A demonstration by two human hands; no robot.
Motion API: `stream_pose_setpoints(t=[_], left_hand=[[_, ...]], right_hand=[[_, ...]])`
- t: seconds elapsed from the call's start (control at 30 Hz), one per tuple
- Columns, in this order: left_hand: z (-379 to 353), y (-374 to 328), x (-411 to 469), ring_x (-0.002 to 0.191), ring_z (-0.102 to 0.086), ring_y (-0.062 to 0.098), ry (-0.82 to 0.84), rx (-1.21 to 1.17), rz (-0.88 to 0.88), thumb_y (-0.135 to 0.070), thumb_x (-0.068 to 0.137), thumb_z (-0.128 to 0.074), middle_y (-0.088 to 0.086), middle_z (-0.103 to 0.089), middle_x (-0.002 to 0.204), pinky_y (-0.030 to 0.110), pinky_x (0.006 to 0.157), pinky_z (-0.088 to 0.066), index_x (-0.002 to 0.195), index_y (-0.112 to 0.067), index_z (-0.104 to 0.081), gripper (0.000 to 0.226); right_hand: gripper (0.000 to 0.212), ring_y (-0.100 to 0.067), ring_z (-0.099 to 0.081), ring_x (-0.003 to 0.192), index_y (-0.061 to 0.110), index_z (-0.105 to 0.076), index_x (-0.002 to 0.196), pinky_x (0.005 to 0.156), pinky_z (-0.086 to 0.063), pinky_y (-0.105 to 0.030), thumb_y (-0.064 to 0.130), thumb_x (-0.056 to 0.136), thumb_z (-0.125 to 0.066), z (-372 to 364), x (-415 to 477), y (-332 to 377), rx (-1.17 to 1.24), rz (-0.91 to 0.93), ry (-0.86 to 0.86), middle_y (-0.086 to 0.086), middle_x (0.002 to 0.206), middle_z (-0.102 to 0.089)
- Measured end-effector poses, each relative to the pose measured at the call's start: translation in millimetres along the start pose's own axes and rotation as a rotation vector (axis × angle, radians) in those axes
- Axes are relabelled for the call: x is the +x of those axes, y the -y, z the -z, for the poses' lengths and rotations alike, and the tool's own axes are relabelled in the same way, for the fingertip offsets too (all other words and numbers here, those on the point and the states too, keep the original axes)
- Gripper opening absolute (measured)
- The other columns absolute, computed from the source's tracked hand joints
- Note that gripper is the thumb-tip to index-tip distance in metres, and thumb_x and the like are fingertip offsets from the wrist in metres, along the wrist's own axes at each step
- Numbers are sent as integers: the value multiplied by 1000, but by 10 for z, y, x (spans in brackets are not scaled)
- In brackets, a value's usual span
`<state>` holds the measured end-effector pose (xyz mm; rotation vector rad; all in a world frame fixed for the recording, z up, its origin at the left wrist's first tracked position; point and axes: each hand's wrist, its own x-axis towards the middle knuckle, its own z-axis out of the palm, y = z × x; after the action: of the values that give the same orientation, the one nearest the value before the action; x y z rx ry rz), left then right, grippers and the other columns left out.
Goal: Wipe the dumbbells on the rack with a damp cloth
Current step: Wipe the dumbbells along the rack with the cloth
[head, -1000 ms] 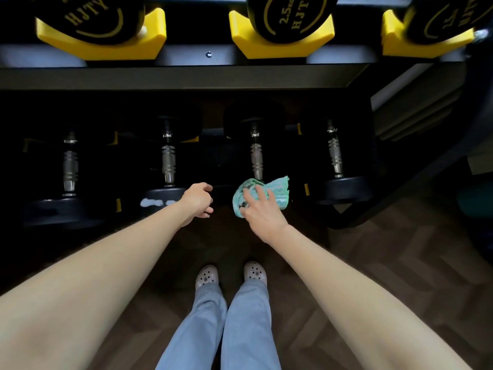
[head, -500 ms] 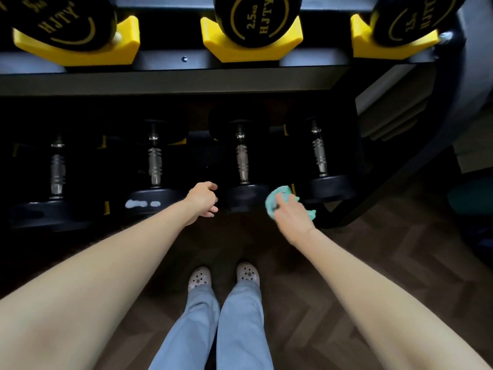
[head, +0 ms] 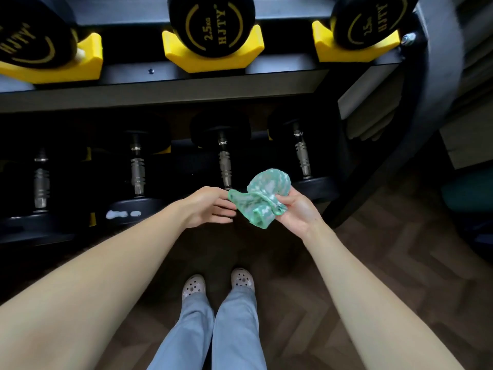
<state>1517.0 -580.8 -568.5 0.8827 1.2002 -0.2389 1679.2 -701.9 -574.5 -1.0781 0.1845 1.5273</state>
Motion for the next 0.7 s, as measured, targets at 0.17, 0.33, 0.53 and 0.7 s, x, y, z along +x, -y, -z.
stream_pose_setpoints(t=[0.17, 0.33, 0.53, 0.7], left_hand=[[-107, -86, -10, 103, -65, 29, 179, -125, 18, -47, 94, -46, 19, -65, 114, 38, 82, -55, 114, -4, -59, 49], [-177, -107, 88, 101, -64, 17, -22, -67, -240, -15, 94, -54, 8, -66, 115, 28, 82, -52, 118, -6, -56, 26], [-368, -249, 77, 83, -66, 18, -172, 0, -427, -34, 92, -55, 8, -64, 94, 24, 70, -54, 101, -10, -53, 26], [-456, -412, 125, 61, -43, 11, -231, 368, -630, -35, 86, -63, -1, -44, 68, 21, 58, -38, 75, -10, -47, 32]], right_hand=[[38, -30, -57, 112, 15, -55, 116, 96, -45, -45, -7, 94, -34, 15, 61, -35, 154, 48, -5, -15, 122, -58], [49, -33, -53, 120, 14, -49, 131, 98, -45, -46, -12, 91, -35, 68, 81, 50, 48, 17, 15, -16, 131, -54], [55, -26, -62, 103, 16, -51, 127, 73, -54, -34, -17, 85, -36, -39, 121, 65, -399, -17, -40, -12, 119, -60], [48, -27, -62, 106, 14, -58, 115, 83, -53, -36, -12, 85, -32, -39, 108, 81, -509, -137, 36, -13, 117, -64]])
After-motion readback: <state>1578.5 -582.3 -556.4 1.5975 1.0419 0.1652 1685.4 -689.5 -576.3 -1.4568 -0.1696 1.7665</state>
